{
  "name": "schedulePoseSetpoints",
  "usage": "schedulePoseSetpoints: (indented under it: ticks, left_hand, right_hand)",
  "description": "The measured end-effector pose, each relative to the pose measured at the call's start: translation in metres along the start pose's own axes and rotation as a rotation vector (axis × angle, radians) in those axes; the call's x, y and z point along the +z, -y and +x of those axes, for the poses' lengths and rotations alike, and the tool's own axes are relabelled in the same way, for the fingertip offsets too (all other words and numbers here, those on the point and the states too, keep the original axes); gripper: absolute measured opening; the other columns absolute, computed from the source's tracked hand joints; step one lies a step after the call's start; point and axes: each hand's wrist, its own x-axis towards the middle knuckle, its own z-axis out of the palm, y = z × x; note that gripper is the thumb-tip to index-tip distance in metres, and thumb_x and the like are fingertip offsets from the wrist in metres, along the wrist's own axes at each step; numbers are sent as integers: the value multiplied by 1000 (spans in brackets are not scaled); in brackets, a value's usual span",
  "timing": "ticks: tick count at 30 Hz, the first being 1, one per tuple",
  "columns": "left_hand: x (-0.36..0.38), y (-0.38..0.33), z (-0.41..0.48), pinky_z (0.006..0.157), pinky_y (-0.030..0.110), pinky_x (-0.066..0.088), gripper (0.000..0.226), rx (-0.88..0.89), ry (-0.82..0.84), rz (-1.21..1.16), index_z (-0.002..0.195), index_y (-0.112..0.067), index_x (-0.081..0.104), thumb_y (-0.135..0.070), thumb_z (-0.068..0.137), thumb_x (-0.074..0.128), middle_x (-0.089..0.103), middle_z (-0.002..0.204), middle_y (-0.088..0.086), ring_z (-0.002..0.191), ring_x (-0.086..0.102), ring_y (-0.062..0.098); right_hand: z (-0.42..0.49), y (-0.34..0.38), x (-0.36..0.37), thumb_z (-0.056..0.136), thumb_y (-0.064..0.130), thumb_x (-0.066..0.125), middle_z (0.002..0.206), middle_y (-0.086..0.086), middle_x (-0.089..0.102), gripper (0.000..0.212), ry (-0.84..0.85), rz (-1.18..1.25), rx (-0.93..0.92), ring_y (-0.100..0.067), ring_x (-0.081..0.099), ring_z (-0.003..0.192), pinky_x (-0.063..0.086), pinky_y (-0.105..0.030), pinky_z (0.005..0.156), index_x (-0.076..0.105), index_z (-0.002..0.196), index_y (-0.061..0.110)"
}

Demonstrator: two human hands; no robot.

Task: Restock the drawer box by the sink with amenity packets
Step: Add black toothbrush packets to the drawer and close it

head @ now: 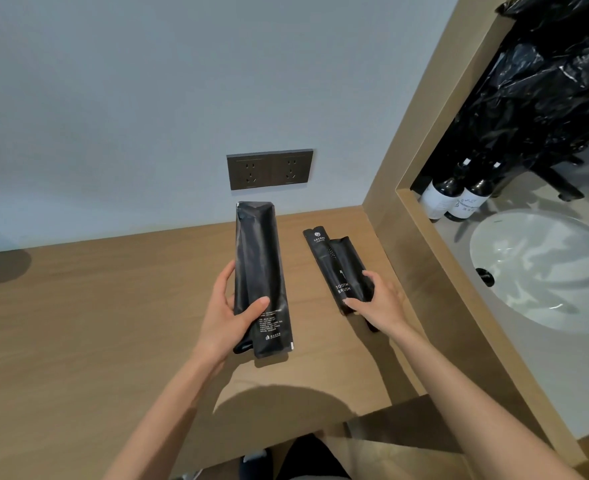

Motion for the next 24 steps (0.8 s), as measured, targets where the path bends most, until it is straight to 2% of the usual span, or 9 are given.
schedulePoseSetpoints:
  ticks: [5, 11, 15, 18, 20, 24]
  left_hand:
    - [-8, -8, 1, 83, 37, 58, 74, 60, 12, 12, 125, -56, 37, -4, 82, 69, 55, 136, 1, 107, 67, 19]
    - [-13, -13, 7, 88, 43, 56, 77, 66, 25, 48, 121, -63, 38, -4, 83, 69, 56, 137, 3, 109, 66, 21]
    - [-11, -16, 11, 82, 37, 58, 77, 56, 23, 81, 127, -59, 35, -3, 84, 68, 61, 130, 3, 100, 70, 18]
    - [-10, -16, 14, 84, 38, 58, 79, 54, 30, 93, 131, -56, 33, -4, 84, 69, 59, 132, 1, 102, 69, 18]
    - [-8, -18, 15, 86, 39, 57, 79, 50, 31, 96, 131, -57, 33, -5, 83, 70, 58, 134, 2, 104, 68, 18]
    - [-3, -20, 18, 71, 28, 59, 79, 45, 30, 85, 134, -53, 33, -3, 83, 68, 61, 130, 5, 95, 71, 15]
  right_hand:
    - [25, -4, 14, 67, 52, 77, 145, -8, 35, 95, 4, -74, 134, -34, 29, 133, 31, -47, 104, 27, 145, 30]
    - [34, 18, 34, 54, 50, 85, 138, -10, 37, 107, -87, -82, 184, -32, 31, 131, 32, -46, 102, 29, 142, 28]
    - [43, 26, 42, 51, 40, 89, 130, -10, 49, 98, -85, 49, 206, -32, 45, 123, 43, -46, 99, 39, 132, 17]
    - [44, 31, 41, 52, 35, 88, 125, -8, 54, 87, -70, 98, 216, -33, 55, 113, 51, -47, 89, 43, 124, 16]
    - [44, 34, 40, 55, 30, 86, 124, -8, 54, 84, -56, 112, 211, -33, 57, 109, 53, -45, 86, 41, 125, 16]
    - [37, 38, 39, 62, 20, 81, 127, -7, 54, 94, -26, 132, 159, -34, 59, 106, 52, -47, 86, 26, 138, 22]
